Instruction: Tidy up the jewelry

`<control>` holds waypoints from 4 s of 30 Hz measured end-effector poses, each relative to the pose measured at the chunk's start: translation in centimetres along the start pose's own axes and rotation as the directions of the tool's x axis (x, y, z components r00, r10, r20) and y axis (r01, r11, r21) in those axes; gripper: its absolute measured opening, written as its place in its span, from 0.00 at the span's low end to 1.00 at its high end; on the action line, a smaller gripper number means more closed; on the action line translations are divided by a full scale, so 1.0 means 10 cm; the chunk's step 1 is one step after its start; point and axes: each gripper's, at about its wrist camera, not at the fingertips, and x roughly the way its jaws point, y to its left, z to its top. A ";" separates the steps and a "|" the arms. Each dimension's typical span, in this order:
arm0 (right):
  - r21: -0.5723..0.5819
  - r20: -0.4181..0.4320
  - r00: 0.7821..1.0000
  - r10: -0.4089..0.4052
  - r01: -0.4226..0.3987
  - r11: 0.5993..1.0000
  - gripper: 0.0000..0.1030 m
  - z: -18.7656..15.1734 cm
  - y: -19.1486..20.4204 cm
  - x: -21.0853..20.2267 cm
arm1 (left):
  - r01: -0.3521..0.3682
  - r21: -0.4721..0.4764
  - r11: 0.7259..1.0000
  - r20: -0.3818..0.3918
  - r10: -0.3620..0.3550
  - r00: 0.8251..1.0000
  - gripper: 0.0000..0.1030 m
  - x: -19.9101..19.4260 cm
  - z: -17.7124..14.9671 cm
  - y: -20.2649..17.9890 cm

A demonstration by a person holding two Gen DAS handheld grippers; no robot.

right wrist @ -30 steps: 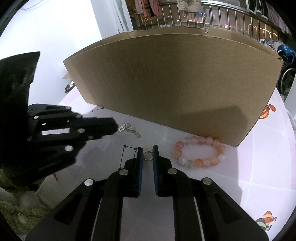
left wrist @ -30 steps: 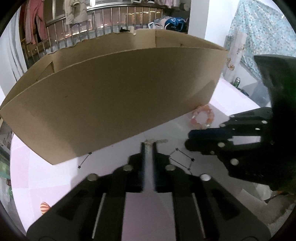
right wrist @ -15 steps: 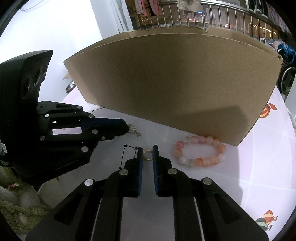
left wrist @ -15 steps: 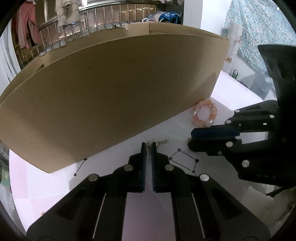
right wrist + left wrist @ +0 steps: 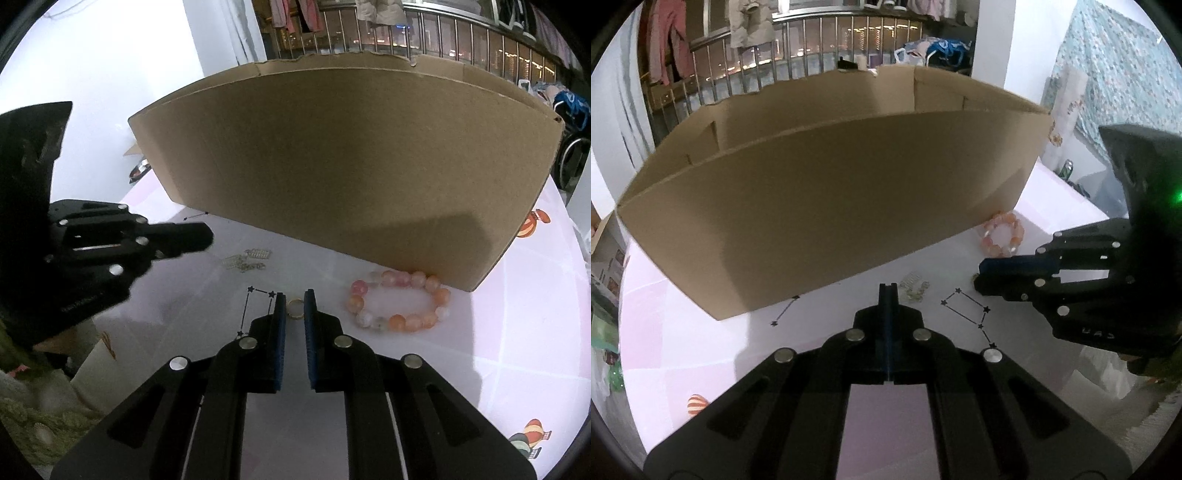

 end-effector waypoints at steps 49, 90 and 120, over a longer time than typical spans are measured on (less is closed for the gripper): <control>-0.119 -0.037 0.999 0.036 -0.040 0.992 0.10 0.12 0.06 0.05 | 0.047 0.149 0.988 -0.063 -0.038 0.997 0.07 0.23 -0.02 -0.18; -0.064 -0.087 0.991 0.105 -0.111 0.992 0.13 0.13 0.12 0.01 | -0.056 -0.019 0.998 -0.006 0.056 0.998 0.01 -0.07 -0.04 0.25; -0.246 -0.099 0.994 0.054 -0.077 0.966 0.27 0.26 0.09 -0.04 | -0.050 -0.023 0.998 -0.009 0.050 0.999 0.02 -0.06 -0.07 0.26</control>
